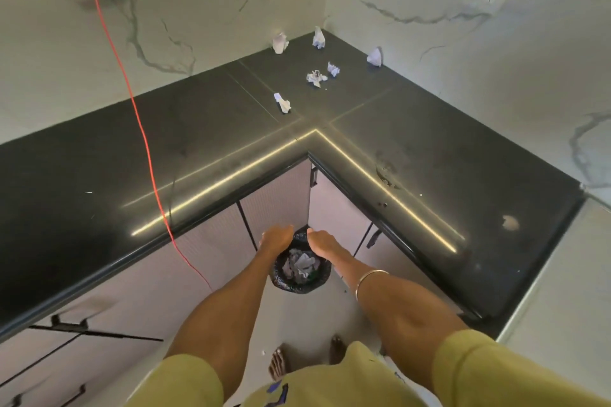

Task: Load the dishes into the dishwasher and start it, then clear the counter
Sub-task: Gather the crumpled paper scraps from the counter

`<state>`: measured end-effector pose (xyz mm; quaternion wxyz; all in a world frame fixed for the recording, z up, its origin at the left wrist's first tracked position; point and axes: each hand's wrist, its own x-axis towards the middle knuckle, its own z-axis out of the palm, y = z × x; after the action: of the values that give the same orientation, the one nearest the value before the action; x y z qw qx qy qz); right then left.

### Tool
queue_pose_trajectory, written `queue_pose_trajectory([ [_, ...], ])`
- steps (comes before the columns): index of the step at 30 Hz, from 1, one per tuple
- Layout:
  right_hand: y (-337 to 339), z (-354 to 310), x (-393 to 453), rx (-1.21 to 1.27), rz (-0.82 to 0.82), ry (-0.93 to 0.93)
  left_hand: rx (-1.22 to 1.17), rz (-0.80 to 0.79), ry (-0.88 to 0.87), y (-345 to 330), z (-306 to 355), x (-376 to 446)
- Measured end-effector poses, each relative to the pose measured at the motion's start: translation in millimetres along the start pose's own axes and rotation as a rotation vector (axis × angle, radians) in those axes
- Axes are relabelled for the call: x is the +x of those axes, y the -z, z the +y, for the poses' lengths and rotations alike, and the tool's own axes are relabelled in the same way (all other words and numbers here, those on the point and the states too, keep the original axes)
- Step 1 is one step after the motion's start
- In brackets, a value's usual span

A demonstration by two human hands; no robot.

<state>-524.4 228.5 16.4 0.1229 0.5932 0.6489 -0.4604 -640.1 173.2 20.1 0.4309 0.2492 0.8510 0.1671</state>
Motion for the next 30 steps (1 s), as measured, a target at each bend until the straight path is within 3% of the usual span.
queue_pose_trajectory([
  [8, -2, -9, 2, -0.136, 0.027, 0.064, 0.141, -0.035, -0.089, 11, -16, 5],
  [13, 7, -13, 3, -0.163, 0.052, 0.118, 0.31, 0.075, -0.286, 21, -25, 15],
  [18, 31, -30, 7, -0.137, 0.131, 0.194, 0.325, 0.137, -0.41, 38, 3, 23],
  [25, 74, -64, 41, -0.142, 0.362, 0.388, 0.384, 0.303, -0.568, 58, 60, 60],
  [30, 112, -102, 79, -0.129, 0.435, 0.485, 0.434, 0.452, -0.554, 80, 105, 95],
])
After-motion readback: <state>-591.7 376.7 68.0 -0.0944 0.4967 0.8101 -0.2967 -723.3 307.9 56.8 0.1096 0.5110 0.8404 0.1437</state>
